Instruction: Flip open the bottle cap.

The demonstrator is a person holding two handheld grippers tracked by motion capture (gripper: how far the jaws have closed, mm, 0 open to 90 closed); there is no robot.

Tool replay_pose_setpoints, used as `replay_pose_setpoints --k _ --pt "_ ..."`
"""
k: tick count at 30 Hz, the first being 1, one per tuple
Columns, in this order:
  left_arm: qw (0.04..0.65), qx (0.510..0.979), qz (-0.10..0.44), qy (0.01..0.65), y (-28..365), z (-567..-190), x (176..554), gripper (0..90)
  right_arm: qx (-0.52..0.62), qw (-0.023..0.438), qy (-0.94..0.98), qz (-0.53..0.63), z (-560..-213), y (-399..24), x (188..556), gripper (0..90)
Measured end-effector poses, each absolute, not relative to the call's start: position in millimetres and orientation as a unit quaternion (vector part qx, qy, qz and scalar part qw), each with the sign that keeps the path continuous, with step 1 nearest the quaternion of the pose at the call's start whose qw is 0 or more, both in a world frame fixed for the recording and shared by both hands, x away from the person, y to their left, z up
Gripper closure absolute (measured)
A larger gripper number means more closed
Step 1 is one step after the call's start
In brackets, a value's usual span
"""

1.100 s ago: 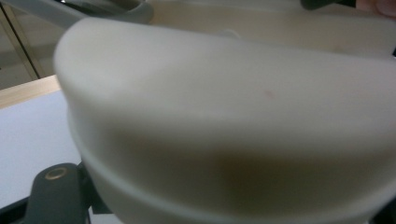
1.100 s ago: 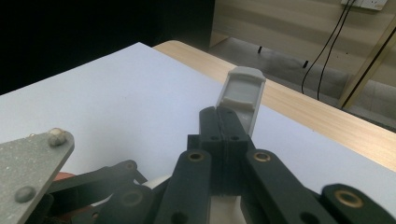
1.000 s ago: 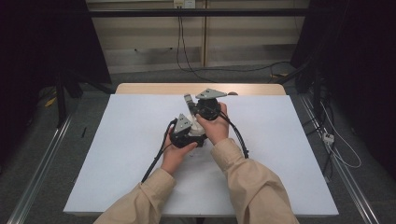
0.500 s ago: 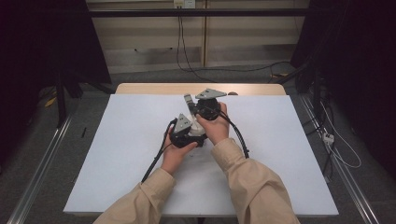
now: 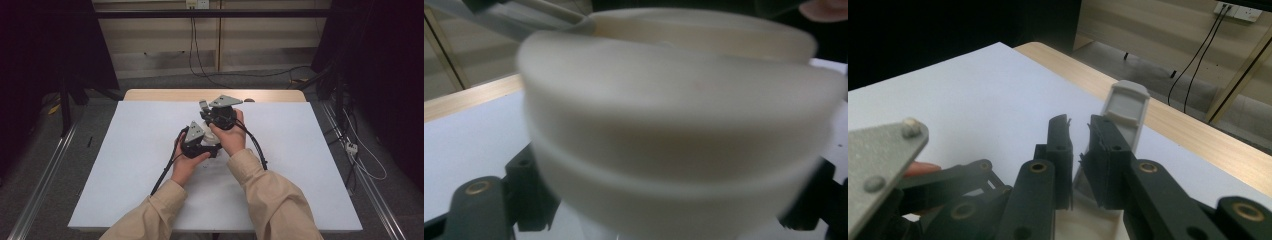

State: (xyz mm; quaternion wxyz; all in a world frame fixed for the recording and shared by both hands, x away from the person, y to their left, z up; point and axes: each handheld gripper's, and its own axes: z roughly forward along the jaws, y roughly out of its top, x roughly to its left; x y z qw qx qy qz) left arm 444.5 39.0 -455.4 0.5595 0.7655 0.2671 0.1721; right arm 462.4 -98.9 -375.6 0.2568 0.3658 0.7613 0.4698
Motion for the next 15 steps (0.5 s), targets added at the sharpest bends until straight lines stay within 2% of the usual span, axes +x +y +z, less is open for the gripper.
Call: replay_pose_setpoints --k 7,14,15 --pt "0.560 0.767 0.151 0.274 42.2 -453.0 443.4 11.5 0.368 0.252 0.756 0.480 -374.8 -103.4 457.8 69.5" --pt "0.556 0.772 0.129 0.278 51.7 -446.9 440.2 8.2 0.369 0.244 0.744 0.501 -366.7 -114.7 445.1 45.6" --pt "0.557 0.772 0.127 0.277 53.9 -445.9 439.0 8.2 0.371 0.245 0.742 0.502 -365.2 -116.9 442.8 40.1"
